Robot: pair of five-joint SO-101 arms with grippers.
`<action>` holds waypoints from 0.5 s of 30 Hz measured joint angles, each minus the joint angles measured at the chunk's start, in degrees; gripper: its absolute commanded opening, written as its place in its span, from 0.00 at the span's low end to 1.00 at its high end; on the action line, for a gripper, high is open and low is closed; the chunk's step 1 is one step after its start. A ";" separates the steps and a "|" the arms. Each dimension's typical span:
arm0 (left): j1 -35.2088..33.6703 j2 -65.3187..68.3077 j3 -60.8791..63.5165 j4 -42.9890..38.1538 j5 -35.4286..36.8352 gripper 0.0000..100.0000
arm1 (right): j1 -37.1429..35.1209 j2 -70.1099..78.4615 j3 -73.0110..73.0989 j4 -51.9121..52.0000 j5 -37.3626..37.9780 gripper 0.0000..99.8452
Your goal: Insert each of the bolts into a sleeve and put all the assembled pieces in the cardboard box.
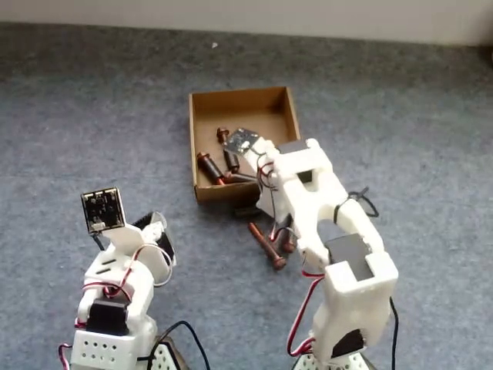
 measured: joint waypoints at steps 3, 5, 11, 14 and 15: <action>0.00 0.00 0.00 0.00 0.00 0.01 | -1.14 -3.16 0.53 1.41 0.09 0.00; 0.00 0.00 0.00 0.00 0.00 0.01 | -1.58 -7.30 1.85 2.02 -0.88 0.00; 0.00 0.00 0.00 0.00 0.00 0.01 | -1.76 -24.70 11.52 3.08 -6.95 0.00; 0.00 0.00 0.00 0.00 0.00 0.01 | -1.76 -33.49 17.76 3.25 -10.11 0.00; 0.00 0.00 0.00 0.00 -0.53 0.01 | -1.76 -36.40 19.69 3.25 -11.34 0.00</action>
